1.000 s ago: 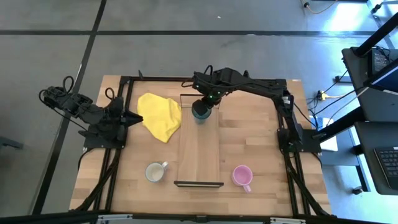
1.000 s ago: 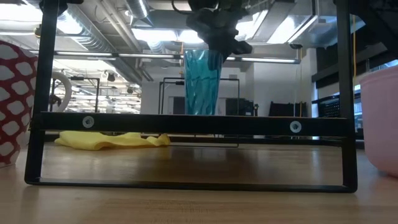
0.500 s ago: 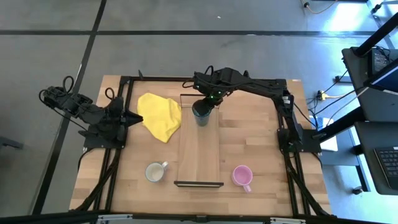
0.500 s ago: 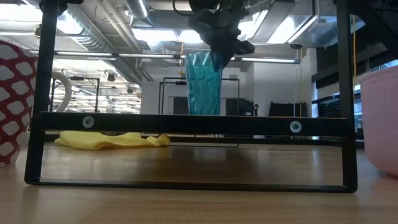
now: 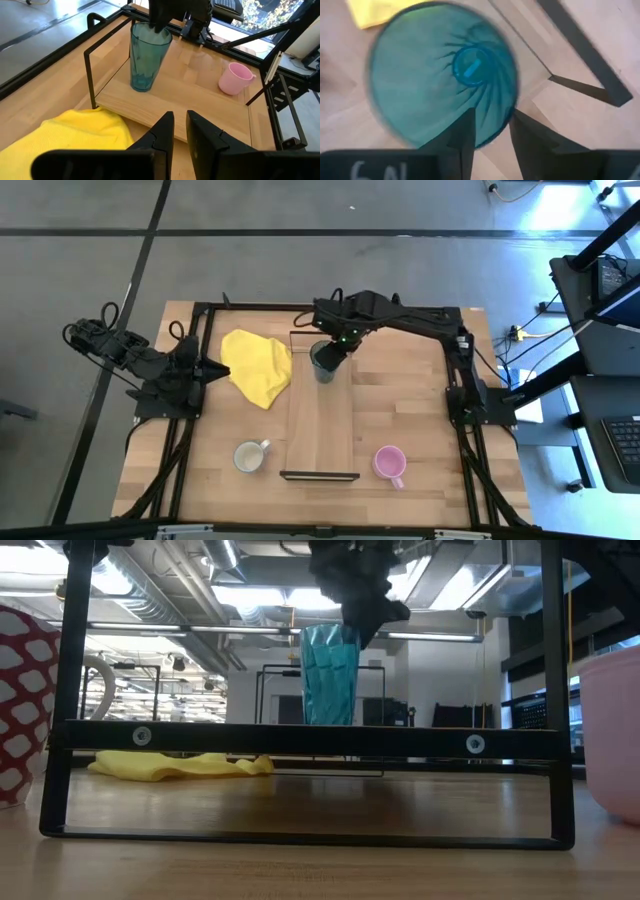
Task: Stack small to large cups/mugs on shelf
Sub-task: Put the blue cup on the shelf, then put the red pattern mug on the shelf
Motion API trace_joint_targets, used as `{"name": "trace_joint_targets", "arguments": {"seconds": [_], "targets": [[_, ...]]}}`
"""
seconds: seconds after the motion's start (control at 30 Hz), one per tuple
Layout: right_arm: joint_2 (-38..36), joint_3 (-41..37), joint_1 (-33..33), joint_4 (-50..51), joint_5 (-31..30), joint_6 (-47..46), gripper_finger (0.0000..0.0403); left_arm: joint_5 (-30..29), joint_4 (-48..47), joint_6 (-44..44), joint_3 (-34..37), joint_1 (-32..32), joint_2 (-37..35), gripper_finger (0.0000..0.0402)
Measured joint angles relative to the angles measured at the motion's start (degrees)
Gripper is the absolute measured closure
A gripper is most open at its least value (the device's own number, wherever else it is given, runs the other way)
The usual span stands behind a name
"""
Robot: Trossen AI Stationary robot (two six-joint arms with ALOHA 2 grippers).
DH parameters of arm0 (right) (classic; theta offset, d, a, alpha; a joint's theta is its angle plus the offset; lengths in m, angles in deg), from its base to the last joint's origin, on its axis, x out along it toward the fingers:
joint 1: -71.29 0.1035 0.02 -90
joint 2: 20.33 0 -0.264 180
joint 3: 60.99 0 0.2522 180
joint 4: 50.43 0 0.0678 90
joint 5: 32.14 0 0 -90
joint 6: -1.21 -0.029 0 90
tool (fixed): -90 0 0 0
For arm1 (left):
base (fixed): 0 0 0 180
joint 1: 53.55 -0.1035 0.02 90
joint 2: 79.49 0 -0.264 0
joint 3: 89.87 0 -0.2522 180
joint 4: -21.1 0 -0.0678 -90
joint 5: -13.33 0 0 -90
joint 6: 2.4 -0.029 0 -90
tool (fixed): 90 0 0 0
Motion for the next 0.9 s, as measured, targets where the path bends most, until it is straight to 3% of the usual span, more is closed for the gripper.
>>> {"name": "trace_joint_targets", "arguments": {"seconds": [0.27, 0.37, 0.5, 0.67, 0.77, 0.9], "targets": [[-3.7, 9.4, 5.8, -0.4, -8.6, 3.7, 0.0275, 0.0, 0.0, -1.3, 0.0, 0.0, 0.0, 0.0357], [-6.8, 7.5, 7.4, -1.2, -7.5, 2.5, 0.0276, 0.0, 0.0, -1.6, 0.0, 0.0, 0.0, 0.0357], [-9.1, 7.4, 11.2, 5.5, -9.1, -0.8, 0.0275, 0.5, 0.0, -0.5, 0.0, 0.0, 0.0, 0.0357], [-10.8, 5.2, 17.7, 6.1, -12.8, -2.6, 0.0274, 12.5, -4.7, 4.8, 3.0, 0.1, 1.4, 0.0357], [-10.9, 4.7, 21.5, 6.1, -16.3, -4.6, 0.0274, 16.0, -8.2, 8.7, 5.9, 0.0, 3.0, 0.0357], [-10.8, 4.0, 25.6, 5.8, -20.3, -6.6, 0.0274, 19.1, -8.0, 4.2, 9.1, 0.0, 4.3, 0.0357]]}}
